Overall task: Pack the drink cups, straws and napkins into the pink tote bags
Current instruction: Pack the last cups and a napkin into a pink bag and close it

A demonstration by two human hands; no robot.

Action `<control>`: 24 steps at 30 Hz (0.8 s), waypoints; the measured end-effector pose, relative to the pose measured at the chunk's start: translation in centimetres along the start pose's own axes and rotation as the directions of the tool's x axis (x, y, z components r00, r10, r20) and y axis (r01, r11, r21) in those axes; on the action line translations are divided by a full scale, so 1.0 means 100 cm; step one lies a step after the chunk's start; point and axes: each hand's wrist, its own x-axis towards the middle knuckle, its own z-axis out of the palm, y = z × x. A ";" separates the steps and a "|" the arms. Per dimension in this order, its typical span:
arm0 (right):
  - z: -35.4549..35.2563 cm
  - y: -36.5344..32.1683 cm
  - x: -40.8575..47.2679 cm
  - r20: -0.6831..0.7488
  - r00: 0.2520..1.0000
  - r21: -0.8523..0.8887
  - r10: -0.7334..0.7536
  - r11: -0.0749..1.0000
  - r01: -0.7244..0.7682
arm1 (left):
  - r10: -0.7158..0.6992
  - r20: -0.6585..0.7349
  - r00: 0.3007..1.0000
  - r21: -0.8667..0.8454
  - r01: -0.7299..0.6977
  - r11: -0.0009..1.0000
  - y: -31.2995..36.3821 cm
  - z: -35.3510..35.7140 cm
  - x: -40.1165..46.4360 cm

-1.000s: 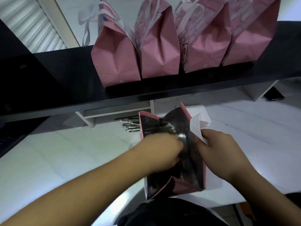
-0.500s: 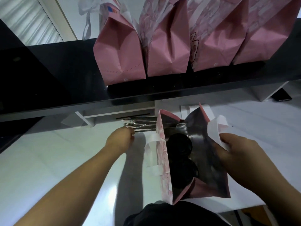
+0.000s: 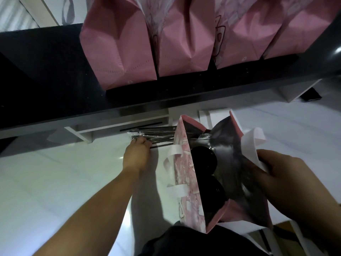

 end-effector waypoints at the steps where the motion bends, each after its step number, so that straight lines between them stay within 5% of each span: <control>1: 0.000 -0.001 0.000 -0.004 1.000 -0.007 0.000 1.000 0.000 | 0.010 -0.009 1.000 0.012 -0.010 1.000 0.000 0.000 -0.001; 16: 0.006 0.001 -0.001 -0.014 1.000 -0.046 0.011 0.999 -0.012 | 0.110 0.103 0.989 0.044 -0.115 0.992 0.006 -0.007 0.010; 24: 0.006 0.000 -0.004 -0.003 1.000 -0.015 0.016 1.000 -0.016 | 0.119 0.316 0.941 0.036 -0.137 0.990 0.016 -0.021 0.016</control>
